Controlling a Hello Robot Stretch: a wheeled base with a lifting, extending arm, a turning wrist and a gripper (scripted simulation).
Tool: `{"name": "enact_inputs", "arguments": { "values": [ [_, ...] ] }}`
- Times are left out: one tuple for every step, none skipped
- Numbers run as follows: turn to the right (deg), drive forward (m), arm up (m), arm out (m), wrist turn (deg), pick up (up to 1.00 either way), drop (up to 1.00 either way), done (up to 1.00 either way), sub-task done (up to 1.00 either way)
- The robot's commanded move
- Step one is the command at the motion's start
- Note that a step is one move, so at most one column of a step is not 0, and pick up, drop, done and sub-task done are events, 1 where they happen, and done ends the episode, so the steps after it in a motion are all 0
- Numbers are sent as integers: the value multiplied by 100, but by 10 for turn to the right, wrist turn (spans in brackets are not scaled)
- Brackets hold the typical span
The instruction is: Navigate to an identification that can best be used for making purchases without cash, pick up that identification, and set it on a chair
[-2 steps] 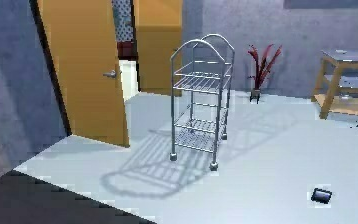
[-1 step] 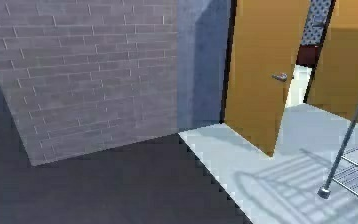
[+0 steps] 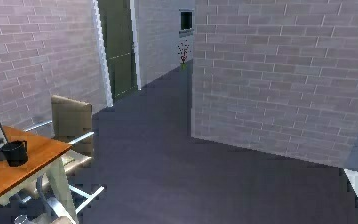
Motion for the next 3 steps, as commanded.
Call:
{"name": "enact_inputs", "arguments": {
  "values": [
    [-60,0,0,0,0,0,0,0,0],
    [0,55,0,0,0,0,0,0,0],
    [-210,0,0,0,0,0,0,0,0]
  ]
}}
